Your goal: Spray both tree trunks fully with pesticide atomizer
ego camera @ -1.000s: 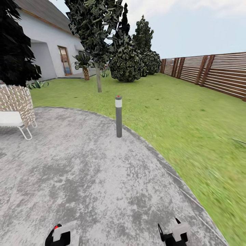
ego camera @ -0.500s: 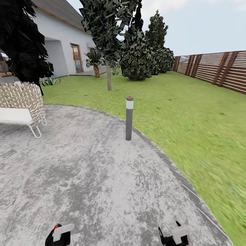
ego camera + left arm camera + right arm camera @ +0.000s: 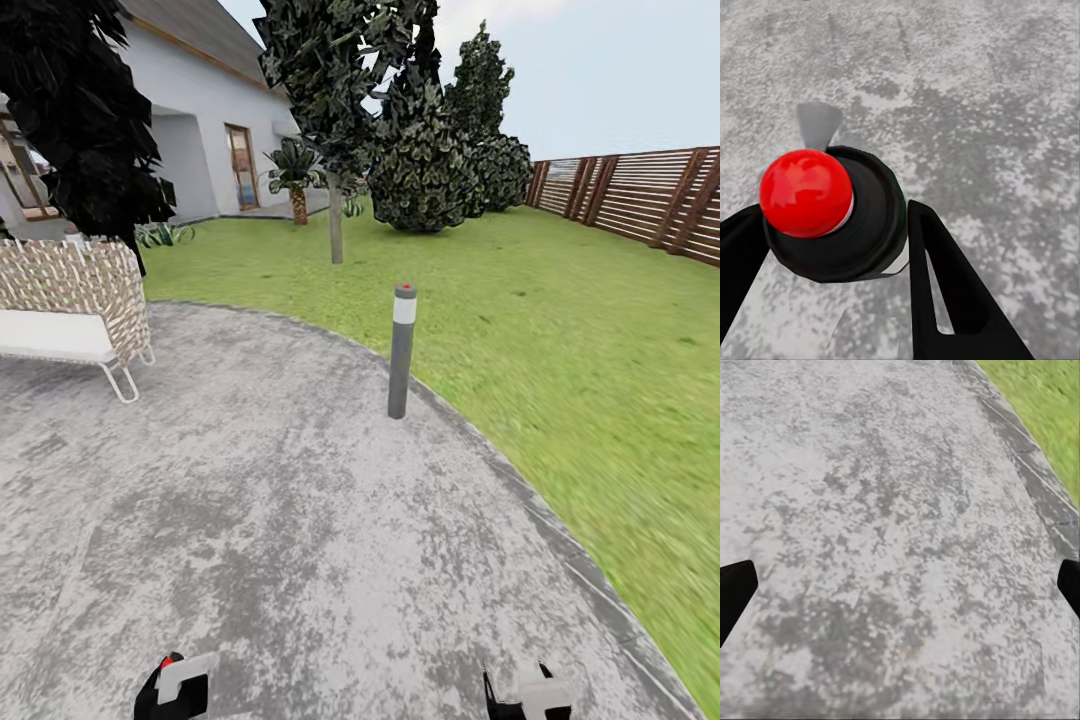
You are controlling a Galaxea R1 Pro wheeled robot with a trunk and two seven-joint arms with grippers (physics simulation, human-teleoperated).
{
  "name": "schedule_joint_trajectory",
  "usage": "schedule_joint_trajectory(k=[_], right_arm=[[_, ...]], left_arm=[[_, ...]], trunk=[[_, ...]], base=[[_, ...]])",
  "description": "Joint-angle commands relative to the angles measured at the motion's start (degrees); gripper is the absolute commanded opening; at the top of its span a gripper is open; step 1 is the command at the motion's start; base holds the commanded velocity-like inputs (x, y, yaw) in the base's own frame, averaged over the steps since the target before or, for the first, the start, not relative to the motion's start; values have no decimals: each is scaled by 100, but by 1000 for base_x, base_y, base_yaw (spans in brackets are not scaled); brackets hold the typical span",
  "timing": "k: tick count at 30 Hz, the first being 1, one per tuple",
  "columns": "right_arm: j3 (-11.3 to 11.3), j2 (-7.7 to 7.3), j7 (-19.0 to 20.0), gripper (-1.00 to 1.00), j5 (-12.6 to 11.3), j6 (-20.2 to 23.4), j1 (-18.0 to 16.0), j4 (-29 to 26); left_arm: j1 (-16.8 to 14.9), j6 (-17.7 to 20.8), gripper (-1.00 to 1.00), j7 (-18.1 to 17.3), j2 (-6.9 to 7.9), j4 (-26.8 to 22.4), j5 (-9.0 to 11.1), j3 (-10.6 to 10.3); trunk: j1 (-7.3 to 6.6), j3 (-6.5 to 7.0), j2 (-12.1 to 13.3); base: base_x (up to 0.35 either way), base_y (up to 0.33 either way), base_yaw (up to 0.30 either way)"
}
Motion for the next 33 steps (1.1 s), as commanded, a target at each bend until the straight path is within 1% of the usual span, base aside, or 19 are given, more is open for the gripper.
schedule_joint_trajectory(k=[1, 4, 6, 11, 15, 25, 29, 33], right_arm=[[-7, -3, -3, 100, -3, 2, 0, 28], [-48, -23, -5, 100, -56, 4, 0, 51], [-135, -40, 5, 100, -206, 4, 0, 36], [-157, -15, 34, 100, -316, -4, 0, 22], [-157, -7, 30, 100, -313, -10, 0, 36], [-156, 1, 19, 100, -308, -13, 0, 71], [-156, 1, 19, 100, -309, -13, 0, 74], [-151, 1, 24, 100, -309, -13, 0, 75]], left_arm=[[0, 0, -100, 0, -3, -3, -2, -3], [0, 0, -100, 0, -6, -12, -4, -9], [0, 0, -100, 0, -6, -15, -5, -14], [0, 4, -100, 8, -16, -24, -5, -17], [0, 9, -100, 11, -21, -25, -5, -17], [0, 21, -100, 9, -21, -18, -5, -21], [0, 28, -100, 9, -17, -11, -5, -20], [0, 26, -100, 9, -16, -2, -5, -19]], trunk=[[0, 0, 0], [0, 0, 0], [0, 0, 0], [0, 0, 0], [0, -8, 0], [0, -75, 0], [0, -104, 0], [0, -131, 0]], base=[[13, 6, 1], [7, 3, 0], [2, 1, 0], [114, 66, 0], [242, 175, 43], [260, 187, 169], [195, 75, 192], [65, 14, 198]])
